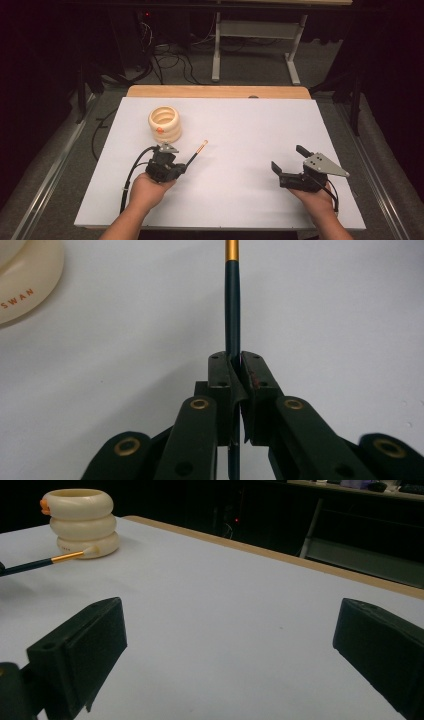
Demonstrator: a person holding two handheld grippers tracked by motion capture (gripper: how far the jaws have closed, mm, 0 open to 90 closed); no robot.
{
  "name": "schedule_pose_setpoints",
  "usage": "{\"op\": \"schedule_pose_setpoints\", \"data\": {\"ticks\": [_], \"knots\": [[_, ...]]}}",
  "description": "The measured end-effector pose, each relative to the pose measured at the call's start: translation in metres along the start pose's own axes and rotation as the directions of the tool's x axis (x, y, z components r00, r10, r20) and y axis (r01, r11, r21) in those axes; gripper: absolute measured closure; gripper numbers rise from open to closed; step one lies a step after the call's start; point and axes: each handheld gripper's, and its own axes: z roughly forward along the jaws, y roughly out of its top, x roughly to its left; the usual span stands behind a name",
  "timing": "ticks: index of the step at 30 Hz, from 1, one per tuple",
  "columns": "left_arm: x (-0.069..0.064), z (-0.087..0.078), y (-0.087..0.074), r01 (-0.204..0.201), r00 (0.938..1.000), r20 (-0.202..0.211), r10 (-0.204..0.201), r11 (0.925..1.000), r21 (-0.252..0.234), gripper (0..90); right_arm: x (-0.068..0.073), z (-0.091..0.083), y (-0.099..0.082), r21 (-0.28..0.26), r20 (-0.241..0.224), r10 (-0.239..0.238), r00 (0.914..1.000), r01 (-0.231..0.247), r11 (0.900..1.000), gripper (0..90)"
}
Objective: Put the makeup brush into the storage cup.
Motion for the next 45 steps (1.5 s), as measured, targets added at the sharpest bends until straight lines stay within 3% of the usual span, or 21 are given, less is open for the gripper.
{"op": "schedule_pose_setpoints", "data": {"ticks": [6, 16, 20, 24, 29, 32, 36, 40, 45], "knots": [[0.005, -0.002, -0.005, 0.031, 0.9993, 0.024, -0.030, 0.9984, -0.048, 84.9, 0.000, 0.000, 0.000, 0.001, 0.003, -0.001, 1.0000, 0.001, 1.0000, 1.9], [0.012, 0.001, -0.007, 0.035, 0.9976, 0.064, -0.026, 0.9894, -0.141, 84.9, 0.003, 0.004, -0.002, 0.014, 0.004, -0.014, 0.9999, 0.014, 0.9998, 1.8], [0.015, 0.003, -0.013, 0.035, 0.9967, 0.078, -0.021, 0.9808, -0.192, 84.9, 0.004, 0.005, -0.003, 0.015, 0.010, 0.009, 0.9999, -0.009, 0.9998, 1.9], [0.017, 0.006, -0.023, 0.049, 0.9942, 0.104, -0.027, 0.9732, -0.225, 84.9, 0.003, 0.007, -0.003, 0.014, 0.025, -0.001, 0.9997, 0.000, 0.9999, 1.9], [0.014, 0.003, -0.026, 0.033, 0.9943, 0.106, -0.006, 0.9662, -0.256, 84.9, 0.004, 0.007, -0.004, 0.015, 0.046, 0.012, 0.9989, -0.012, 0.9998, 1.9], [0.014, 0.001, -0.027, 0.048, 0.9939, 0.108, -0.018, 0.9572, -0.285, 84.8, 0.005, 0.006, -0.005, 0.022, 0.051, 0.008, 0.9987, -0.009, 0.9997, 1.9], [0.011, 0.001, -0.026, 0.034, 0.9960, 0.089, -0.007, 0.9487, -0.314, 84.9, 0.007, 0.005, -0.007, 0.026, 0.047, -0.006, 0.9989, 0.005, 0.9996, 1.9], [0.008, 0.001, -0.026, 0.025, 0.9964, 0.085, 0.006, 0.9340, -0.357, 84.8, 0.007, 0.003, -0.008, 0.028, 0.050, -0.010, 0.9987, 0.008, 0.9996, 1.9], [0.006, 0.001, -0.026, 0.009, 0.9960, 0.085, 0.026, 0.9210, -0.390, 84.8, 0.006, 0.003, -0.009, 0.031, 0.053, -0.006, 0.9986, 0.005, 0.9995, 2.0]]}}
